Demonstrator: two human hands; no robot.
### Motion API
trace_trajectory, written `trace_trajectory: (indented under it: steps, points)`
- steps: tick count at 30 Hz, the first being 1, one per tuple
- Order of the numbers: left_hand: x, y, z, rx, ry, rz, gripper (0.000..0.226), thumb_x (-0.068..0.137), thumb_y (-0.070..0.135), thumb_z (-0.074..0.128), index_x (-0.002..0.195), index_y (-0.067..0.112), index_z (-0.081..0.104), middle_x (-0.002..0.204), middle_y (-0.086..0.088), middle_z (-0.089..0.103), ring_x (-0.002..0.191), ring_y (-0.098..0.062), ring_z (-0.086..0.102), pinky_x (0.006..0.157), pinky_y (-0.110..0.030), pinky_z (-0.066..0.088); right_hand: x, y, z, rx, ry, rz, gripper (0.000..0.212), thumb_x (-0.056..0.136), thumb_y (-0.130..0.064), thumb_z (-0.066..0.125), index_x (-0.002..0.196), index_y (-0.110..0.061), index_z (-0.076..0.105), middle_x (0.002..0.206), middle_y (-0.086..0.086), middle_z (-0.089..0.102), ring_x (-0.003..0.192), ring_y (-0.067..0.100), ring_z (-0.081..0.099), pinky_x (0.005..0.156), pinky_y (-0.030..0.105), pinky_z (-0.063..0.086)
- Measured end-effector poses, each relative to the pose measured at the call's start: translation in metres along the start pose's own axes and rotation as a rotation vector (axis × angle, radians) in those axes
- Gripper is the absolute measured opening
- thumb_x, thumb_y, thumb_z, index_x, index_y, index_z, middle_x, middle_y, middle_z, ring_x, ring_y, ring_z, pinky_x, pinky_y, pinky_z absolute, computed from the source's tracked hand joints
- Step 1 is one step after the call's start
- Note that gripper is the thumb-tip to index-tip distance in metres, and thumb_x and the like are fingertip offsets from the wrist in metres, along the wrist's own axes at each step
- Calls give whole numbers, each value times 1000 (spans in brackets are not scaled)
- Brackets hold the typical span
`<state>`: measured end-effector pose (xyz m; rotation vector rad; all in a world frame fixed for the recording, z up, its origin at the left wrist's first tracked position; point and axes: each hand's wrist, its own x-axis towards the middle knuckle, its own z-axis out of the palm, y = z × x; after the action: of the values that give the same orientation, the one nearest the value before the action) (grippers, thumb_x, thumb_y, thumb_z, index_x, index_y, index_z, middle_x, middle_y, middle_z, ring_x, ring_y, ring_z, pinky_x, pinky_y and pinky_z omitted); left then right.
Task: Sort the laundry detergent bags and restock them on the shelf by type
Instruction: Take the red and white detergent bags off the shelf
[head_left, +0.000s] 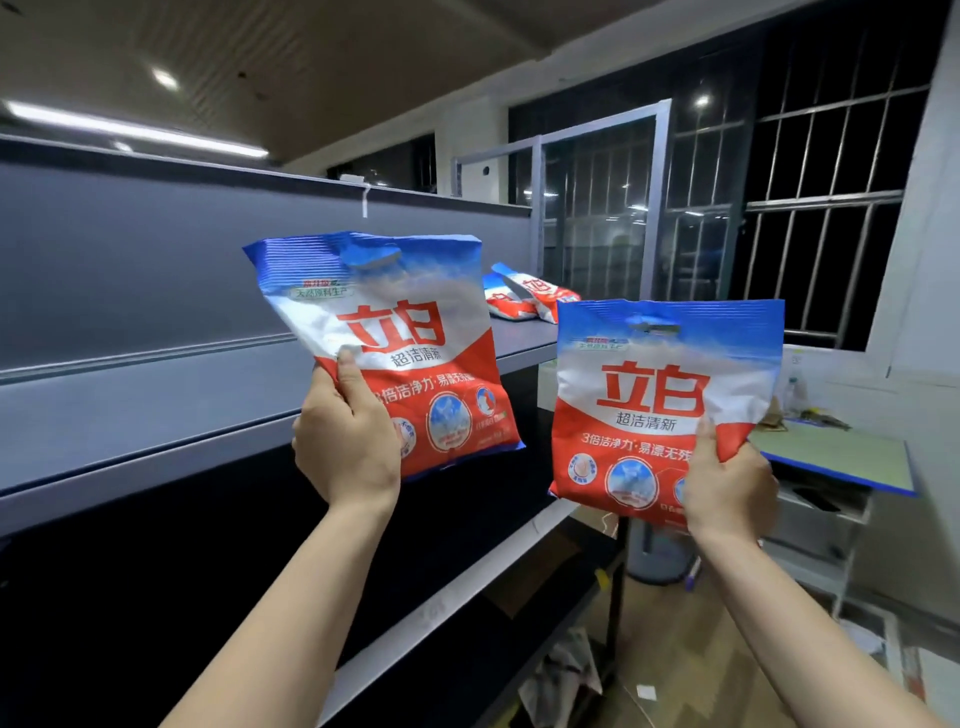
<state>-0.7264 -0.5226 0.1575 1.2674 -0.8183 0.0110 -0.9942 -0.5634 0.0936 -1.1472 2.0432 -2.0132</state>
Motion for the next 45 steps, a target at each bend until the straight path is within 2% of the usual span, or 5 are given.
trace_trajectory:
  steps: [25,30,37,43,45]
  points:
    - [123,-20,374,156,85,-83,38,101,39,28,98,13,55,111,-8,64,101,-33,56,77,-35,35,288,33,206,321,17,-109,33,98,-38,45,82,-10,52,80,3,57,71,22,57,66,27,41]
    - [146,-33,423,240,81,-115,35,101,36,30,100,12,56,117,-10,61,107,-35,54,83,-38,37,333,35,253,368,-35,-107,36,98,-39,45,94,-7,59,85,1,59,61,8,52,53,17,34]
    - [178,-54,490,260,120,-118,33,99,36,31,98,14,55,113,-11,62,101,-33,55,84,-38,41,398,38,331,486,-186,-93,31,96,-46,45,92,-17,56,87,-2,61,77,20,62,73,33,50]
    - [194,-103,547,636,-183,-283,75,96,44,43,149,2,10,155,-18,12,139,-39,19,112,-44,18,445,29,399,500,-366,-26,32,96,-44,46,88,-16,59,79,-2,62,73,22,62,71,31,48]
    - [197,-117,549,891,-344,-230,77,90,56,42,148,10,22,155,-14,17,140,-38,18,113,-44,19,456,22,423,480,-397,26,34,93,-42,48,83,-12,61,82,4,65,78,28,62,75,35,49]
